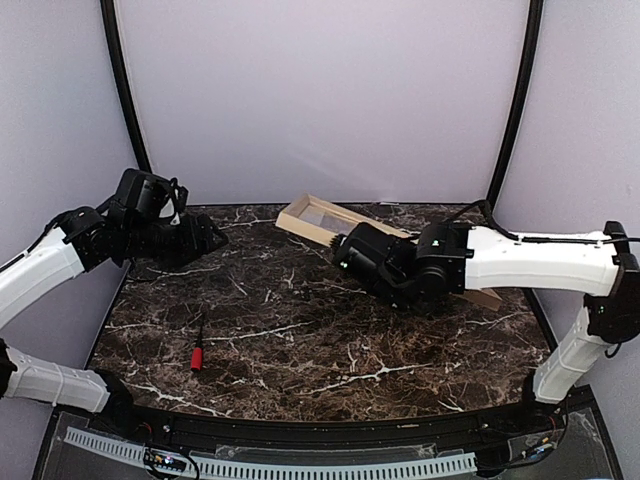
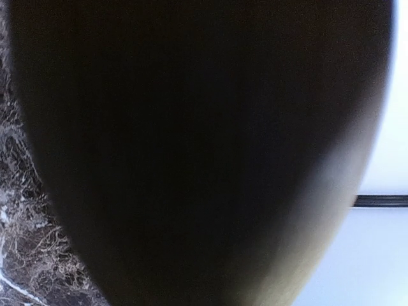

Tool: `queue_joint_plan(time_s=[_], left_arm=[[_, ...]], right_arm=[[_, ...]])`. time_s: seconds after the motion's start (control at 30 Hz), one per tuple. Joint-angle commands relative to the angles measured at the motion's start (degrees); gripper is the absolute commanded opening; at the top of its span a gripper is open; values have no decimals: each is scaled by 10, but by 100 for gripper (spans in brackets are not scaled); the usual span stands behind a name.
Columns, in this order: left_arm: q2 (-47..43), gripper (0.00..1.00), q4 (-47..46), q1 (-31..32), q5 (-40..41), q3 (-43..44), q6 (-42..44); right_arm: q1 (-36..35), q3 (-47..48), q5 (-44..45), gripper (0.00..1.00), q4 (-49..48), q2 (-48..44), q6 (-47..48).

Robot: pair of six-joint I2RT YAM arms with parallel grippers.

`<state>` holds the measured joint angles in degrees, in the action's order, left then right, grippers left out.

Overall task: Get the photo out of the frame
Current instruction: Turn over the photo frame at the center of the board, then pass from the right arm to the left

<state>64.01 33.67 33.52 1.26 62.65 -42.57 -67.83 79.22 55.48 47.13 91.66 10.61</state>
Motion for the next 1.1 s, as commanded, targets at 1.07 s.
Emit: queue_joint_plan(time_s=[1.07], left_arm=[[29,56,-464,-36,-268,-304,-456]], right_arm=[[-91,81,-78,0,-24,189,-38]])
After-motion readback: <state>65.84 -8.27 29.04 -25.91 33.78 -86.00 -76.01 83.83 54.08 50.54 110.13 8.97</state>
